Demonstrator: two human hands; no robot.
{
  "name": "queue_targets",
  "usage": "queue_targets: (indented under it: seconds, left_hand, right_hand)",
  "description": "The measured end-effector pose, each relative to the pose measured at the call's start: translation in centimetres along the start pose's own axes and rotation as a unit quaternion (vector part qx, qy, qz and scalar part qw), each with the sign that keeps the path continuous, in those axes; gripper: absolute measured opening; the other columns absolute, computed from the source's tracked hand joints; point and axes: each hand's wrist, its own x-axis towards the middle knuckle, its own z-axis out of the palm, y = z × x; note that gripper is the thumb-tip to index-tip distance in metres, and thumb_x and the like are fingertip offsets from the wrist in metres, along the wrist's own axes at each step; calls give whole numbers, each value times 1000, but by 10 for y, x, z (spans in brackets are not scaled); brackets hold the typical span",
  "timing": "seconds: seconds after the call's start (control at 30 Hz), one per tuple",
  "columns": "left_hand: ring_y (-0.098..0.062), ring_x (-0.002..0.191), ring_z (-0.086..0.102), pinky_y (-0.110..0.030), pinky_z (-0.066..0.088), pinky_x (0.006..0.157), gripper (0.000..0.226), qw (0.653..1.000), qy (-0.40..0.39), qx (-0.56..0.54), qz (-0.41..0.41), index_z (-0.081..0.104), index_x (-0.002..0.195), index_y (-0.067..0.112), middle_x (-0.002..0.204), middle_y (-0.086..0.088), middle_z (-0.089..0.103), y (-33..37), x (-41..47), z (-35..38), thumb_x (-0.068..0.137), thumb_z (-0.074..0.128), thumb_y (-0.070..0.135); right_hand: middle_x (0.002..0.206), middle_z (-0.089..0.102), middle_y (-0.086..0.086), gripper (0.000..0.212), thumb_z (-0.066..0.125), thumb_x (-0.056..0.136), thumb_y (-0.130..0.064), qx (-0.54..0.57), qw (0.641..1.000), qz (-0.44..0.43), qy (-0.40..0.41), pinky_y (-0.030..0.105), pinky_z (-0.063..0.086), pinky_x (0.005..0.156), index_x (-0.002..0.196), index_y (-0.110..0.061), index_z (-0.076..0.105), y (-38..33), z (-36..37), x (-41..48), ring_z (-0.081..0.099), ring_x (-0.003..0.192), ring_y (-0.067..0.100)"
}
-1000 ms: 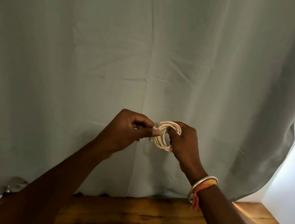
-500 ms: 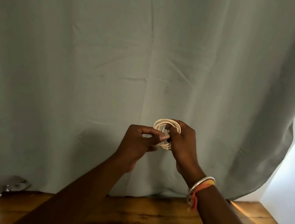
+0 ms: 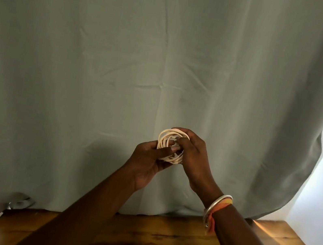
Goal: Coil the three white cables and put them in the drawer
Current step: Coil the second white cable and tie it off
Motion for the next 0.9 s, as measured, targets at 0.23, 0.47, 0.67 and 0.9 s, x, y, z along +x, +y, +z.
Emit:
queue_targets:
  seconds: [0.23, 0.47, 0.67, 0.9]
  left_hand:
    - [-23, 71, 71, -29, 59, 63, 11, 983, 130, 116, 60, 71, 96, 4, 80, -10, 73, 1, 5, 5, 85, 67, 4]
    - [-25, 77, 69, -38, 57, 79, 17, 987, 66, 145, 34, 70, 89, 10, 85, -14, 71, 6, 4, 2, 91, 56, 2]
    - [-27, 79, 68, -39, 58, 75, 13, 993, 85, 77, 28, 68, 91, 7, 86, -15, 70, 0, 3, 5, 92, 55, 6]
    - [-20, 76, 64, -31, 52, 69, 15, 999, -31, -32, 6, 68, 95, 8, 87, -11, 68, 1, -4, -1, 85, 62, 17]
  right_hand:
    - [114, 69, 4, 23, 52, 100, -17, -96, 993, -53, 33, 36, 55, 94, 116, -14, 67, 2, 10, -2, 65, 104, 16]
    - [110, 69, 3, 20, 58, 95, -10, -122, 986, -105, 32, 26, 51, 89, 111, -16, 69, 2, 9, -4, 65, 101, 13]
    - [107, 67, 0, 20, 58, 95, -7, -156, 977, -139, 50, 4, 44, 81, 110, -13, 70, 1, 14, -4, 60, 92, 0]
    - [109, 69, 4, 20, 59, 95, -11, -157, 973, -130, 111, 19, 52, 84, 112, -11, 70, 3, 3, 4, 65, 96, 12]
